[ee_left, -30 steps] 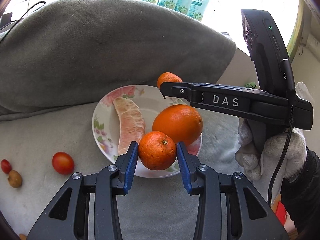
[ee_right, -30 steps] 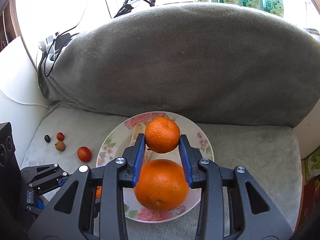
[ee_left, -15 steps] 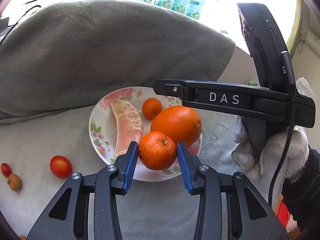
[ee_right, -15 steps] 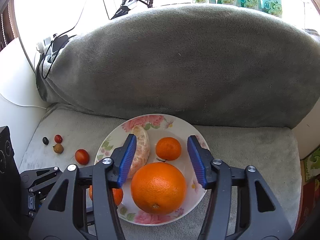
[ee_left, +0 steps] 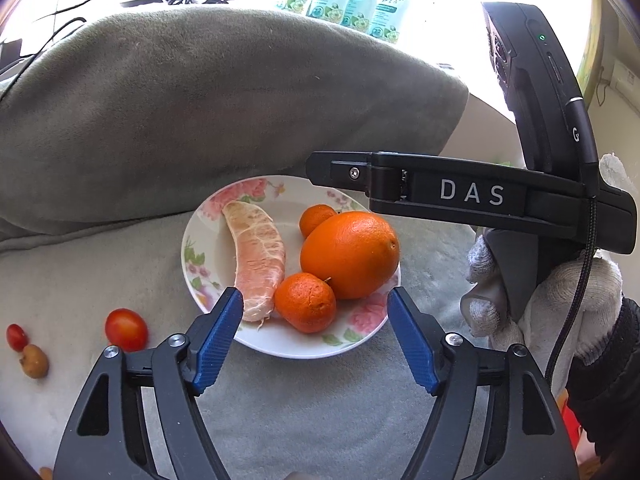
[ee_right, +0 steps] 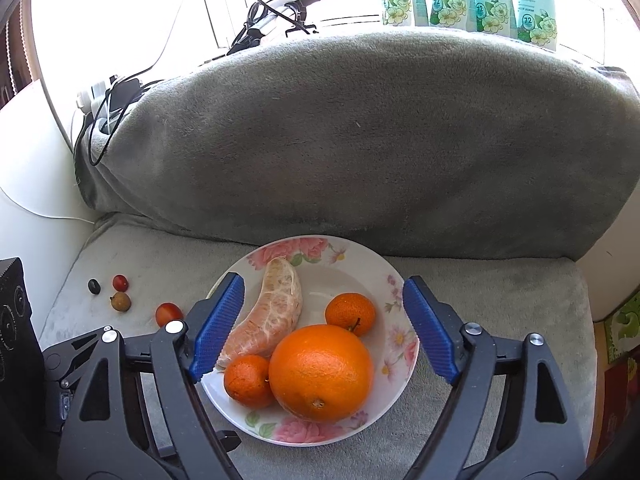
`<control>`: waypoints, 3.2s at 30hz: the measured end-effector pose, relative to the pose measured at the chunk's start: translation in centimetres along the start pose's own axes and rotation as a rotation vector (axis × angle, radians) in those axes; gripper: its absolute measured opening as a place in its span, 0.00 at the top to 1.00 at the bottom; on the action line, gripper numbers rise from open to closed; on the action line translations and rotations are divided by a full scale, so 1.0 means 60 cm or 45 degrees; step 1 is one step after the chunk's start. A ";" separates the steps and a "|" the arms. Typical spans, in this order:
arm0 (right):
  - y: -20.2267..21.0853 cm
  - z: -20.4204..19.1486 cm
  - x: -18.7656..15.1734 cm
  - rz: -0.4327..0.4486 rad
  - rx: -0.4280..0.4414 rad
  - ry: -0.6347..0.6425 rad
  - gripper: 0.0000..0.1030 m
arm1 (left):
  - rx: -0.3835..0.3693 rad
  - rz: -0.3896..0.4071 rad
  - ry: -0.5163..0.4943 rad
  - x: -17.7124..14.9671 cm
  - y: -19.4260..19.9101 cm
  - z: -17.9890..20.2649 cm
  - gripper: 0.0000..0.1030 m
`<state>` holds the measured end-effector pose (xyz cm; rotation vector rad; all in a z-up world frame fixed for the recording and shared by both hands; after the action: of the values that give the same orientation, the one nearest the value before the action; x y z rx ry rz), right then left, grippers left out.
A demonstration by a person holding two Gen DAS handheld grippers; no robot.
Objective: Organize fruits
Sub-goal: 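Lower both tangerines onto the plate and open both grippers, then withdraw both grippers from the plate toward the remaining fruit, then close the left gripper on a dark plum while the right gripper closes on the kiwi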
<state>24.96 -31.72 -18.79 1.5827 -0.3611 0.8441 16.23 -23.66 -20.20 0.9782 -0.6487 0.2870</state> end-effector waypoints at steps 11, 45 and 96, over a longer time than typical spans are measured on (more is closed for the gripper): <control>0.021 -0.005 -0.001 0.013 -0.006 0.008 0.18 | -0.009 0.009 0.010 0.000 0.014 -0.001 0.27; 0.071 -0.103 0.020 0.103 0.070 0.047 0.18 | 0.080 0.160 0.152 0.014 0.153 -0.139 0.27; -0.150 -0.458 0.010 -0.192 0.370 0.495 0.53 | 0.375 0.152 0.524 -0.044 0.200 -0.504 0.55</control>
<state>22.79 -3.59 -25.16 1.6398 0.1646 1.0957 19.58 8.36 -25.62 1.1200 -0.2911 0.6841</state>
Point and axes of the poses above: each gripper's, at about its wrist camera, not at the fingertips, and y roughly against the way its jaws point, z to its right, x to its top, the point moved 9 cm from there along -y, roughly the way its jaws point, and after that the axes turned 13 degrees about y, right-handed, at the moved point
